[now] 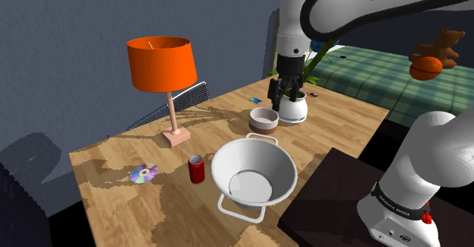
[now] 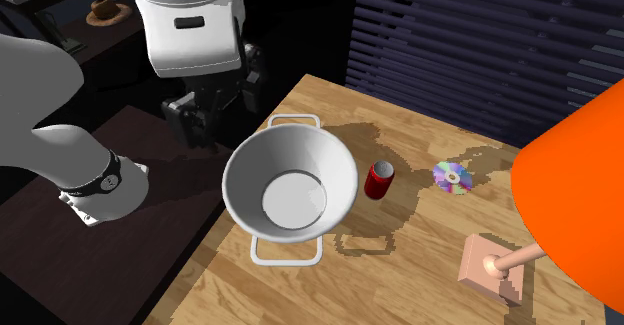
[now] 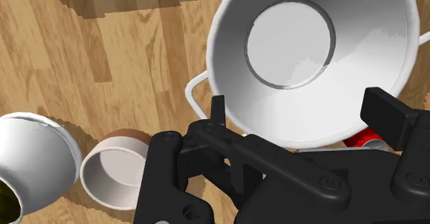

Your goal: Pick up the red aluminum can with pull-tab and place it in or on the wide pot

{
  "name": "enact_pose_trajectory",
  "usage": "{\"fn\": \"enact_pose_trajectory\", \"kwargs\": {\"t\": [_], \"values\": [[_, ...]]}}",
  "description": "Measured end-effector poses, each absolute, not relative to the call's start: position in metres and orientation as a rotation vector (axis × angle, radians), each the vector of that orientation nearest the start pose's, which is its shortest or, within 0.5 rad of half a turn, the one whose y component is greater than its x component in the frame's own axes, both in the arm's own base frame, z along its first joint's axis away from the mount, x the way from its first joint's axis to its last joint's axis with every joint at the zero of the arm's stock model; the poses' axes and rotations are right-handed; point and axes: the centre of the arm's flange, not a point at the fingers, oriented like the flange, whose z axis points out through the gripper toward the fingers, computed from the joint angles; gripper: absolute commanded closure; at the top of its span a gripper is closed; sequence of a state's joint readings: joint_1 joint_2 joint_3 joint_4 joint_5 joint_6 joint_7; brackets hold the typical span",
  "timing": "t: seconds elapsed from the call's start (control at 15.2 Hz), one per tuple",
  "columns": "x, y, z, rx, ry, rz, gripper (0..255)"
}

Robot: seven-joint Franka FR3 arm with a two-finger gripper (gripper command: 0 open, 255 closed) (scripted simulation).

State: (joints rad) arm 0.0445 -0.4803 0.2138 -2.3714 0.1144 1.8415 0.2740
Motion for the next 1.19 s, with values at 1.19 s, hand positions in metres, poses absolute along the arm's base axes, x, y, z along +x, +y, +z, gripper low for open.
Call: {"fn": "enact_pose_trajectory", "kwargs": {"t": [1.19], "values": [[0.520,0.241,0.343,-3.144,0.060,0.038,0]]}}
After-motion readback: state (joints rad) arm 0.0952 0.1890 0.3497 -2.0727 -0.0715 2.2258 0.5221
